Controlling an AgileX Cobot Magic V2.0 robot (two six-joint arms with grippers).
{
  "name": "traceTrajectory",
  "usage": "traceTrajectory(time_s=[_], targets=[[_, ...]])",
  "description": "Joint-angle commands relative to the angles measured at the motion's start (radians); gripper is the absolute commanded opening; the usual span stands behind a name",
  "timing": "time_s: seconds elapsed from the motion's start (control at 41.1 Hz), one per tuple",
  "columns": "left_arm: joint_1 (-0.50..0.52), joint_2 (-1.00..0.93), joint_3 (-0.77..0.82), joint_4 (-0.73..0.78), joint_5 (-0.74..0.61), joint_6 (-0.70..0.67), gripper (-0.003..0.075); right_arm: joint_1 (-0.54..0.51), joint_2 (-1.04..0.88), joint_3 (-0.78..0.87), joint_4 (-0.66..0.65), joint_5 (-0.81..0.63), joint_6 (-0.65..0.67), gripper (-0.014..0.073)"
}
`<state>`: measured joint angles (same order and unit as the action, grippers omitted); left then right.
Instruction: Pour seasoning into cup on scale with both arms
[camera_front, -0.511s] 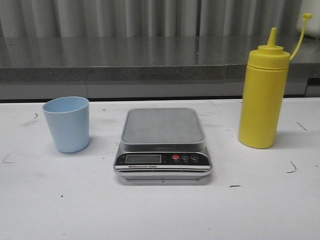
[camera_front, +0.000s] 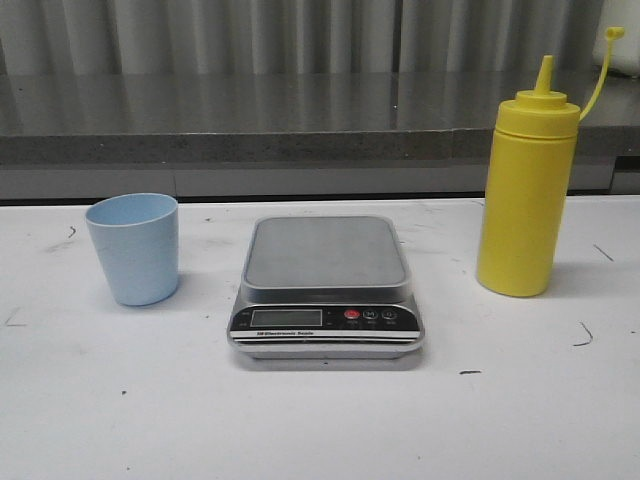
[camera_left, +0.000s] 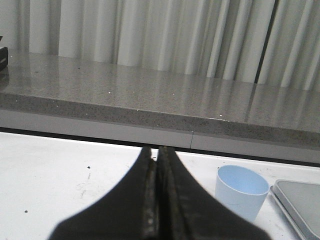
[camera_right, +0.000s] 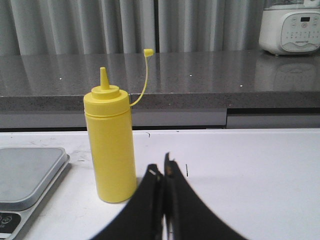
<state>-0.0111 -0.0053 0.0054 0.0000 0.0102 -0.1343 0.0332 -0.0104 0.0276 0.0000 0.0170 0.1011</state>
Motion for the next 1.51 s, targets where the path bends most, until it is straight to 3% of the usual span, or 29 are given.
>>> traceTrajectory(time_s=[0.0,0.341,0.56,0.852,1.388,1.485], targets=[[0.001,-0.016,0.024,0.005,-0.084,-0.005,-0.0020,0.003,-0.016,-0.006,0.000,-0.074,0.001,-0.0067],[-0.001,-0.014,-0.054,0.000,-0.127,-0.005,-0.0020,0.003,-0.016,-0.089,0.000,-0.064,0.001,-0.0067],[-0.001,0.047,-0.331,0.013,0.072,-0.005,-0.0020,0.003,0.021,-0.324,-0.031,0.154,-0.024,-0.0067],[-0.001,0.294,-0.645,0.037,0.395,-0.004,-0.0020,0.003,0.272,-0.586,-0.040,0.421,-0.024,-0.0067],[-0.001,0.490,-0.594,0.036,0.528,-0.004,-0.0020,0.003,0.581,-0.592,-0.044,0.551,-0.040,-0.0064],[-0.001,0.503,-0.594,0.041,0.534,-0.004,-0.0019,0.003,0.596,-0.592,-0.044,0.564,-0.060,0.0016]])
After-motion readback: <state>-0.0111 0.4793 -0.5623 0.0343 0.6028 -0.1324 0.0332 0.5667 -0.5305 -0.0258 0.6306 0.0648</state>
